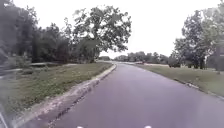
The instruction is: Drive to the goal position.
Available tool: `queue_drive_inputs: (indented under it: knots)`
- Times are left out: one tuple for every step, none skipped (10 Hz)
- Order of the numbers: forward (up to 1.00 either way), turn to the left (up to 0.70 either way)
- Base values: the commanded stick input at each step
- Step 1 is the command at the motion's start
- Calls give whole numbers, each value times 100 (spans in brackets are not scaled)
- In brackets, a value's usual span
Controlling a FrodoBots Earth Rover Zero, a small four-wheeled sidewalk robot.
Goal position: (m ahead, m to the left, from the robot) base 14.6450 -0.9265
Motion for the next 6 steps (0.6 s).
queue_drive_inputs:
  knots:
    - [68,0]
    - [67,0]
    - [67,0]
    - [67,-2]
    - [68,-14]
    - [68,-14]
